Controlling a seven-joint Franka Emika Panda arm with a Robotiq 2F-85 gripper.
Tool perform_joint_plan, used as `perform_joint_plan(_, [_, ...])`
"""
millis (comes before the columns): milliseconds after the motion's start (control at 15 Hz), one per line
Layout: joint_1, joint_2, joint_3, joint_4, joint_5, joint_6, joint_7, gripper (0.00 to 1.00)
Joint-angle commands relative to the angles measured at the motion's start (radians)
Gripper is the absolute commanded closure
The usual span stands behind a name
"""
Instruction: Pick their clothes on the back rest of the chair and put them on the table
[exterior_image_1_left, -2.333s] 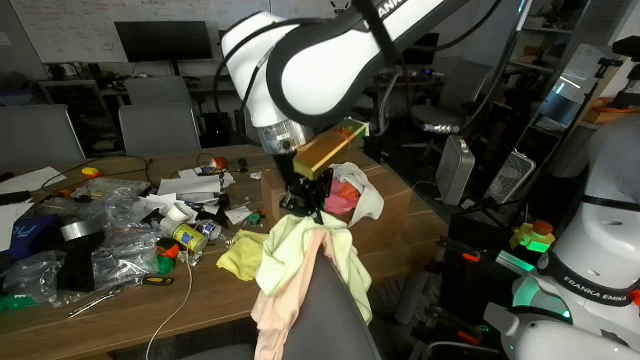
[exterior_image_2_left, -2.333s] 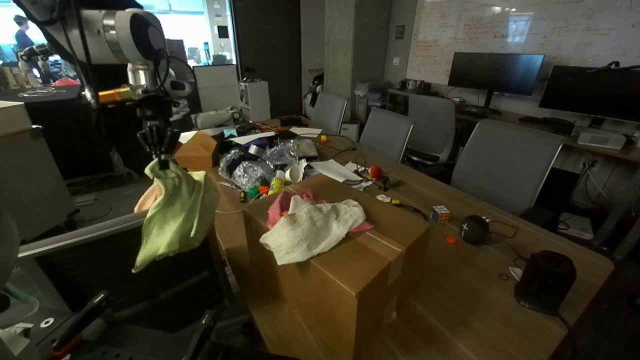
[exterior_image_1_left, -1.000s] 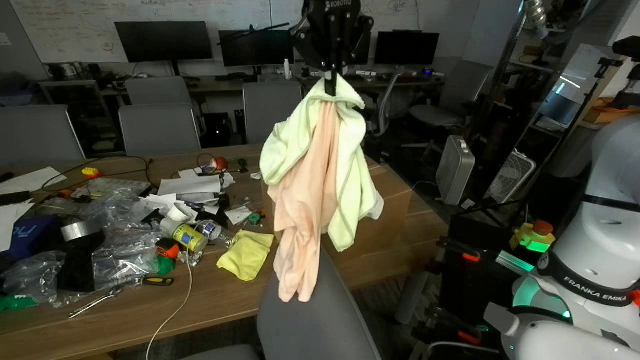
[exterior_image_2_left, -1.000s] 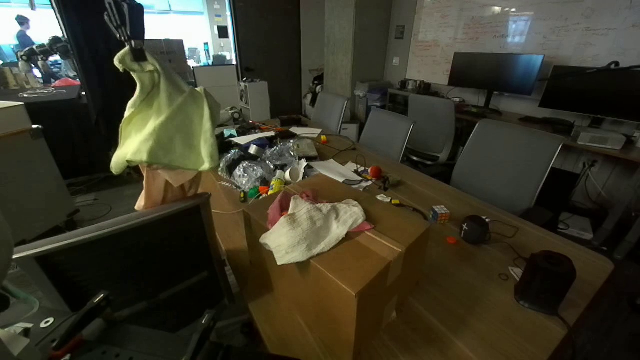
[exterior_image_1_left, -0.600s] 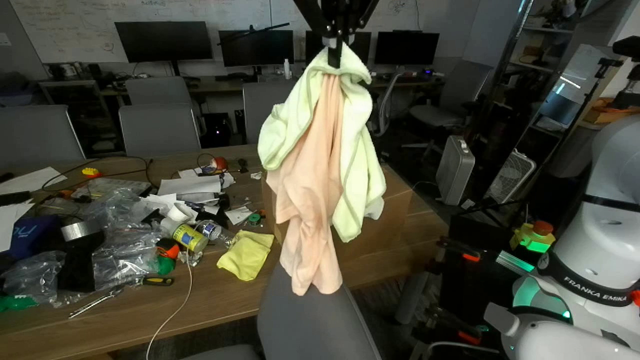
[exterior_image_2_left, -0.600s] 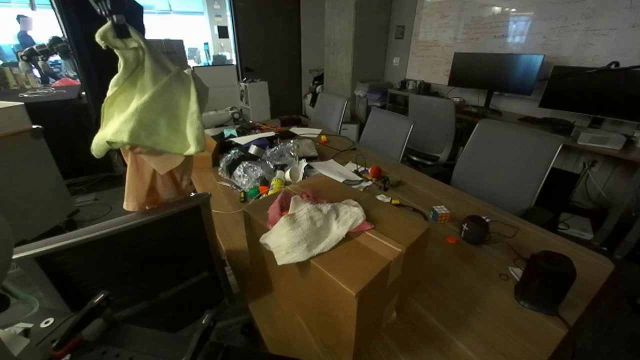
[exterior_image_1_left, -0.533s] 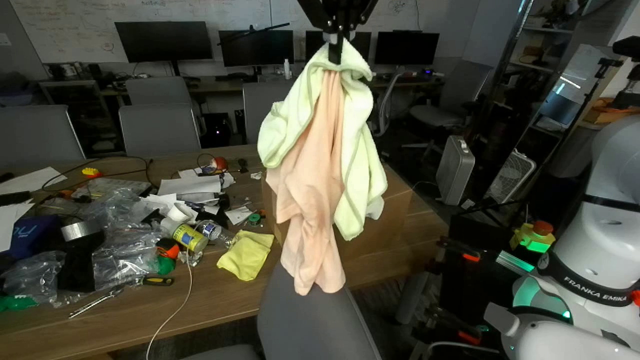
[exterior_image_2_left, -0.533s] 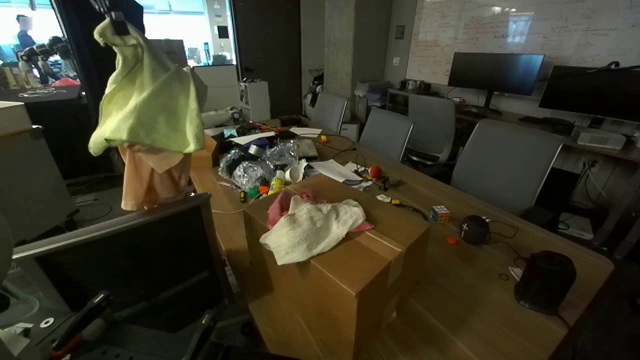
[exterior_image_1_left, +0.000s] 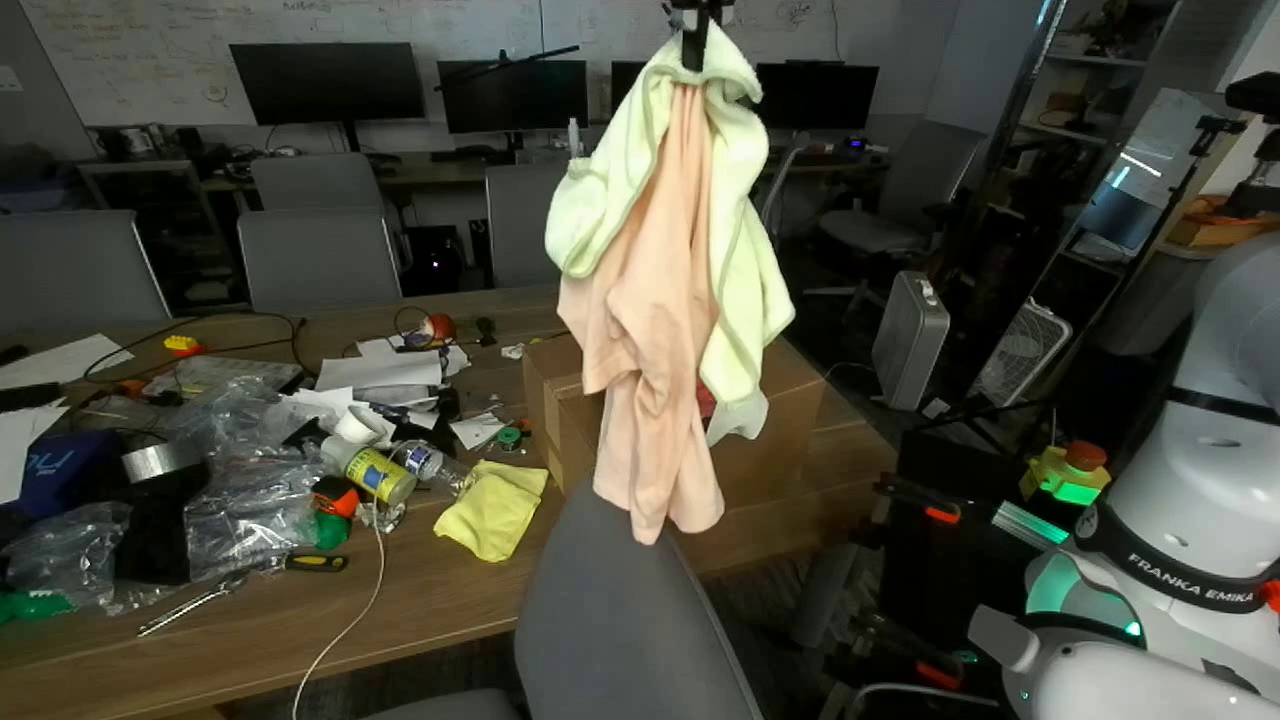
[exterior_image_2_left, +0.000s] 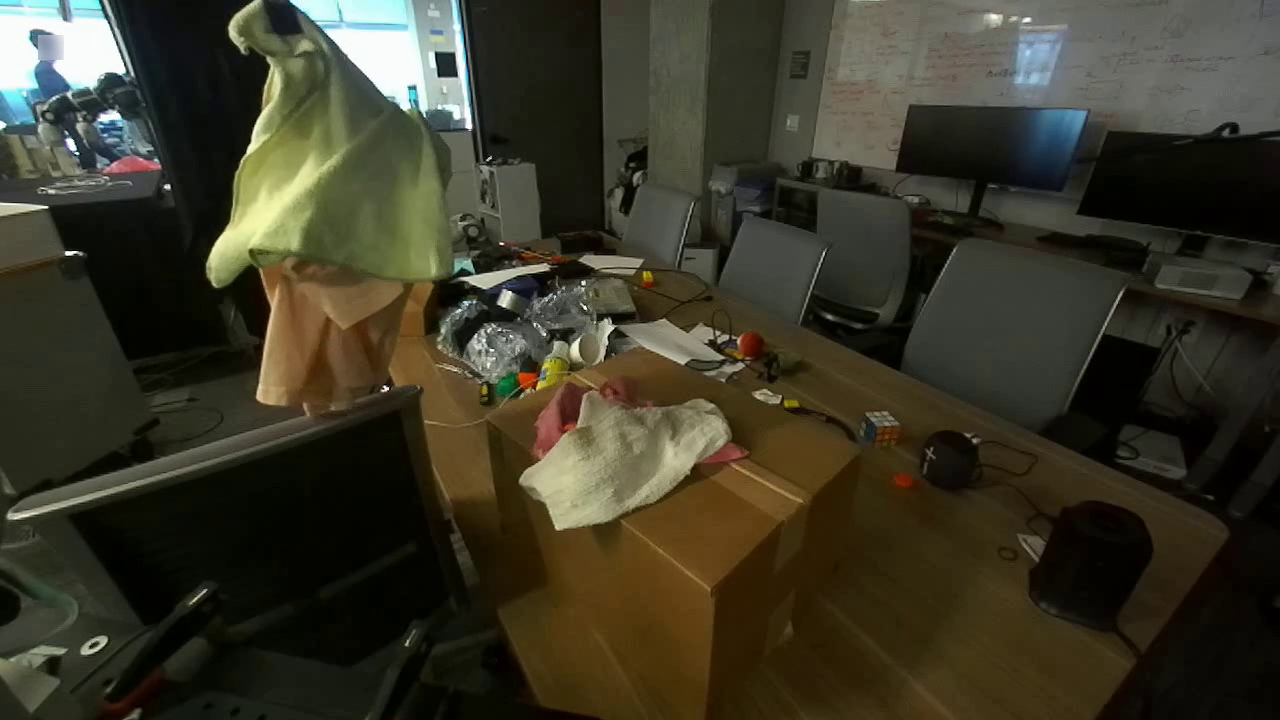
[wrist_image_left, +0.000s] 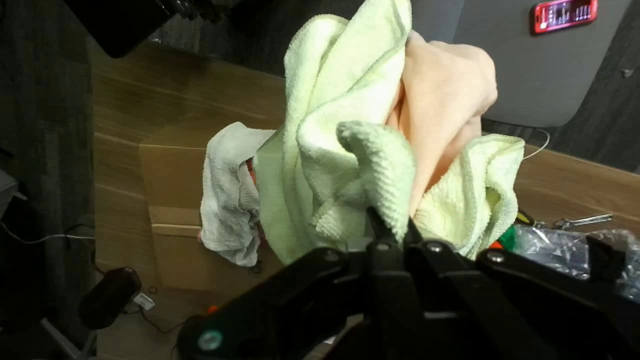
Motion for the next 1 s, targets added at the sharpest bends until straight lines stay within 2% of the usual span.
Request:
perform_joint_plan(0, [-0.056,0.01,-0.048,0.074,0.016,-0.041,-0.012,0.99])
perform_joint_plan(600, [-0.199,-0.005,-0.234,0.072,0.147,-0.016,-0.026,0.99])
perform_joint_plan(933, [-0.25,0.025,-0.286,0.034,0.168,0.031,-0.028,0.99])
